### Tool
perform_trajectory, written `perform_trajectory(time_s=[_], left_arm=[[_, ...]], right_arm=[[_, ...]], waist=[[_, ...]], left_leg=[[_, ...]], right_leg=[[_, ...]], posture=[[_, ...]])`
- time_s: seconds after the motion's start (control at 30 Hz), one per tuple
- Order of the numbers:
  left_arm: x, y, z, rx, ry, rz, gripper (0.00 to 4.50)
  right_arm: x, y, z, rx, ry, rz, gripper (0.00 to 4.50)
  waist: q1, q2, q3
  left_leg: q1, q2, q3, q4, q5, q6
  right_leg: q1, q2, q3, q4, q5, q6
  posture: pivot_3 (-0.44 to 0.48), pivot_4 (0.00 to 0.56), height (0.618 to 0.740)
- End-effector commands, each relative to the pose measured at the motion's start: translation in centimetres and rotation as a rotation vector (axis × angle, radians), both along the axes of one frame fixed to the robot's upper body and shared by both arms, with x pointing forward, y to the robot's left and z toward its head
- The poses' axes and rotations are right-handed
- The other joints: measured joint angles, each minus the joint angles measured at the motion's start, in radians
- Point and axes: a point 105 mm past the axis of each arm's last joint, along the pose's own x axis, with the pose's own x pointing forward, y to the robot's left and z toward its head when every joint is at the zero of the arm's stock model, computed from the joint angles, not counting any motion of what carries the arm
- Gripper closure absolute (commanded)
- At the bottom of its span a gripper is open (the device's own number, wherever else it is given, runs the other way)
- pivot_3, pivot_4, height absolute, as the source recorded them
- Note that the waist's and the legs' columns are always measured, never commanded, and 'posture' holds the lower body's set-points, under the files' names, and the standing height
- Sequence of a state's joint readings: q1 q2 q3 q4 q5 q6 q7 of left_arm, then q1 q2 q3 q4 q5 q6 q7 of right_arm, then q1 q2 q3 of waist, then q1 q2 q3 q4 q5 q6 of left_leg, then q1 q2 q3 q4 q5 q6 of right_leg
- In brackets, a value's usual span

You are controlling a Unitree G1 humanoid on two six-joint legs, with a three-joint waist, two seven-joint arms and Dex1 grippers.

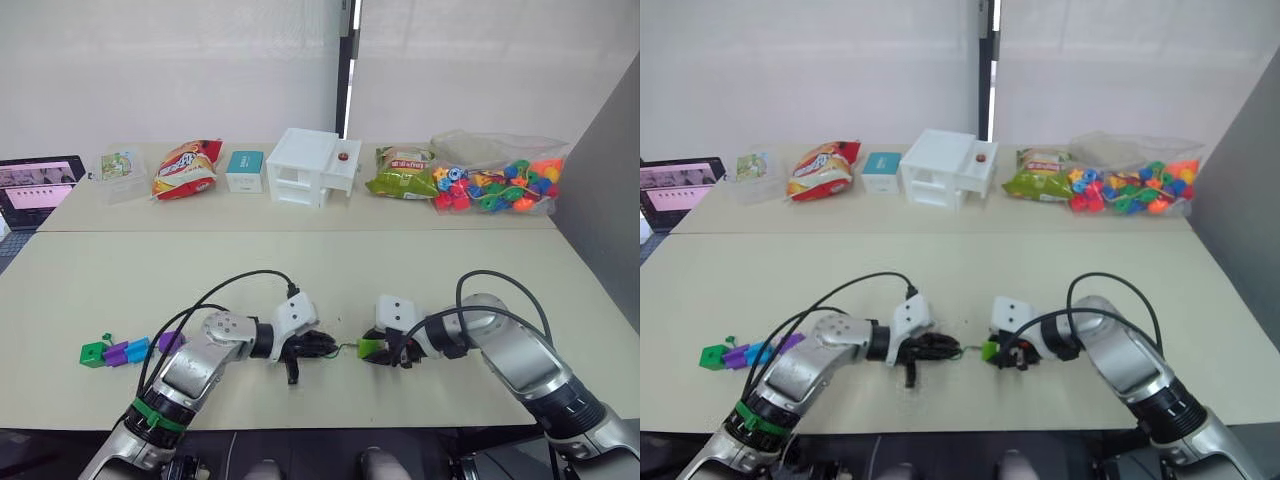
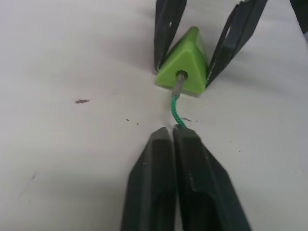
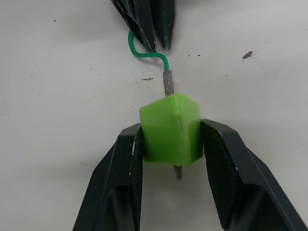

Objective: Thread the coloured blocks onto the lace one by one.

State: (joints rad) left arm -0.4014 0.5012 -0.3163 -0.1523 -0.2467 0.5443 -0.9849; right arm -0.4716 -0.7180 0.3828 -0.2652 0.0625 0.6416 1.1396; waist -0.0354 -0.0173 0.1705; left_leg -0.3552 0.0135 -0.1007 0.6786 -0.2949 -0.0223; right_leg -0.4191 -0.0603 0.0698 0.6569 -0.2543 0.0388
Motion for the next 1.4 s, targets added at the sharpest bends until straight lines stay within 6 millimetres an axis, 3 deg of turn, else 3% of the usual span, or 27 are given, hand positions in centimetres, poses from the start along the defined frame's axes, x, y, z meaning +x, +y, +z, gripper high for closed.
perform_trajectory(time_s=[0.03, 0.17, 0.5, 0.63, 0.83, 1.4], left_arm=[[-0.3, -0.3, 2.0, -0.036, -0.044, -0.024, 2.65], [-1.0, 0.0, 1.1, 0.010, -0.029, -0.023, 1.38], [-1.7, 0.5, -2.4, 0.111, -0.036, 0.027, 1.38], [-1.7, 0.2, -3.6, 0.132, -0.060, 0.021, 2.51], [-2.0, -0.3, -2.9, 0.094, -0.062, -0.017, 4.49], [-0.6, -1.3, -0.9, 0.066, -0.091, -0.082, 4.49]], right_arm=[[-0.2, 0.1, 0.0, 0.000, 0.002, 0.006, 3.21], [-0.2, 0.3, 0.0, 0.003, 0.002, 0.005, 3.21], [-0.5, 0.6, 0.4, 0.010, 0.007, 0.012, 3.21], [-0.4, 0.4, 0.6, 0.009, 0.006, 0.009, 3.21], [-0.2, 0.3, 0.7, 0.009, -0.001, 0.003, 3.21], [0.3, 0.6, 0.8, 0.021, -0.018, -0.022, 3.21]], waist=[[-0.001, 0.000, 0.000], [-0.002, 0.000, 0.000], [0.000, 0.000, 0.000], [0.007, 0.000, -0.001], [0.010, 0.000, -0.001], [0.014, 0.000, -0.001]], left_leg=[[0.000, 0.000, 0.000, 0.000, 0.000, 0.000], [0.000, 0.000, 0.000, 0.000, 0.000, 0.000], [0.000, 0.000, 0.000, 0.000, 0.000, 0.000], [0.001, 0.000, 0.000, 0.000, 0.000, 0.000], [0.001, 0.000, 0.000, 0.000, 0.000, 0.000], [0.000, 0.000, 0.000, 0.000, 0.000, 0.000]], right_leg=[[0.000, 0.000, 0.000, 0.000, 0.000, 0.000], [0.000, 0.000, 0.000, 0.000, 0.000, 0.000], [0.000, 0.000, 0.000, 0.000, 0.000, 0.000], [0.002, 0.000, 0.000, -0.001, 0.000, 0.000], [0.002, 0.000, 0.000, -0.001, 0.000, 0.000], [0.000, 0.000, 0.000, -0.001, 0.000, 0.000]], posture=[[0.000, 0.150, 0.740], [0.000, 0.150, 0.740], [0.000, 0.150, 0.740], [0.000, 0.150, 0.740], [0.000, 0.150, 0.740], [0.000, 0.150, 0.740]])
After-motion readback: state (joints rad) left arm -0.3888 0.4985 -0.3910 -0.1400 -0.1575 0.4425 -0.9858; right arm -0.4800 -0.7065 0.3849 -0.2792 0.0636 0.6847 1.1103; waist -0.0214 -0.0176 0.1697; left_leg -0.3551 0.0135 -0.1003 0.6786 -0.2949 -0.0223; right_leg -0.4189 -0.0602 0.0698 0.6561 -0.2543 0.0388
